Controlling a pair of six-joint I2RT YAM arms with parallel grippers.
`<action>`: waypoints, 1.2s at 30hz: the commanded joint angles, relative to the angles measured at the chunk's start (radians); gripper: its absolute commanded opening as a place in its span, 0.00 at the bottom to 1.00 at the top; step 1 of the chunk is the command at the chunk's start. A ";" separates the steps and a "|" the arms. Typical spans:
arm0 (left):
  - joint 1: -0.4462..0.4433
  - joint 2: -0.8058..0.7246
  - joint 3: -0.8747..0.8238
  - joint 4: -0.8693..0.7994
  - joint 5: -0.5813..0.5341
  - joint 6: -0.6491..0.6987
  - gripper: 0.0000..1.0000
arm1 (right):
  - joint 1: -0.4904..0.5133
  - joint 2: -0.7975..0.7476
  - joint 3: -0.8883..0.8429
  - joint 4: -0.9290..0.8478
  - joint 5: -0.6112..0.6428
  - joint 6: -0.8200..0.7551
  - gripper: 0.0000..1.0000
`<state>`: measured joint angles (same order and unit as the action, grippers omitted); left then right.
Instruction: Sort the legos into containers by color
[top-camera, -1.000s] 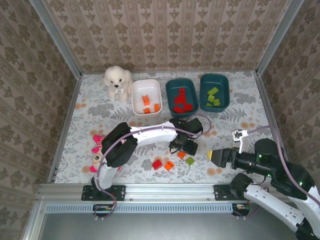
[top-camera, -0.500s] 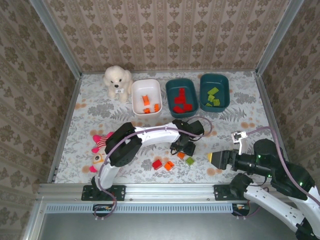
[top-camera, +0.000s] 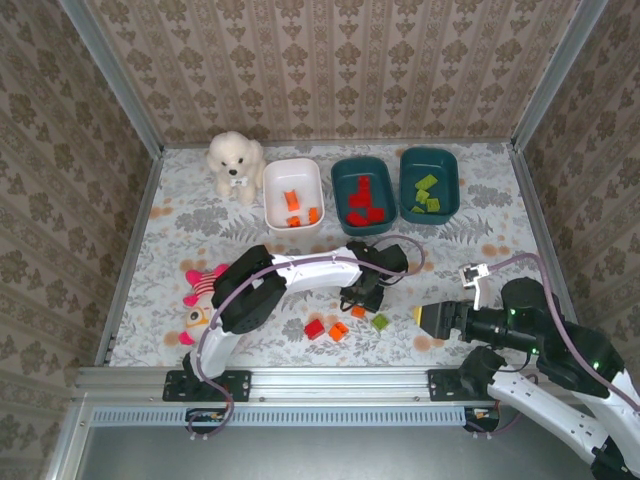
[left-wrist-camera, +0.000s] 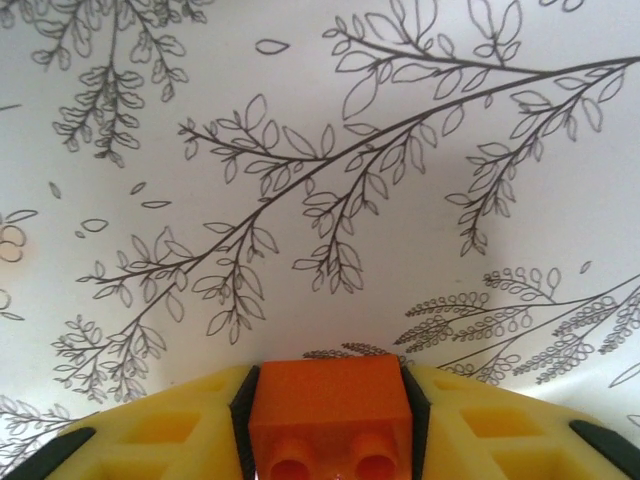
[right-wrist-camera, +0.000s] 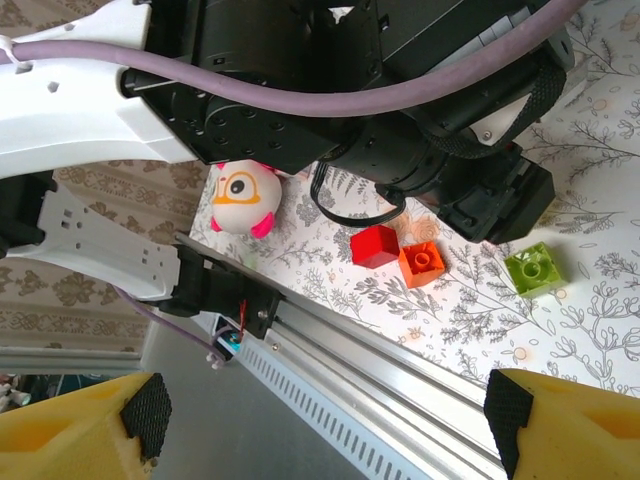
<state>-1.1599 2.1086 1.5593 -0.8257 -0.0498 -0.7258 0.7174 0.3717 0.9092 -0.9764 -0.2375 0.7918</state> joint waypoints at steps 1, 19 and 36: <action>0.007 -0.024 0.001 -0.050 -0.052 0.012 0.41 | 0.005 0.017 -0.006 0.009 -0.010 0.006 0.84; 0.452 -0.219 0.146 -0.083 -0.069 0.204 0.37 | 0.004 0.251 0.017 0.197 -0.045 -0.051 0.82; 0.664 0.125 0.504 -0.171 -0.232 0.236 0.37 | 0.001 0.598 0.087 0.413 -0.060 -0.078 0.82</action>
<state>-0.5030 2.2143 2.0216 -0.9325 -0.2226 -0.4999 0.7174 0.9436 0.9470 -0.6266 -0.2935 0.7353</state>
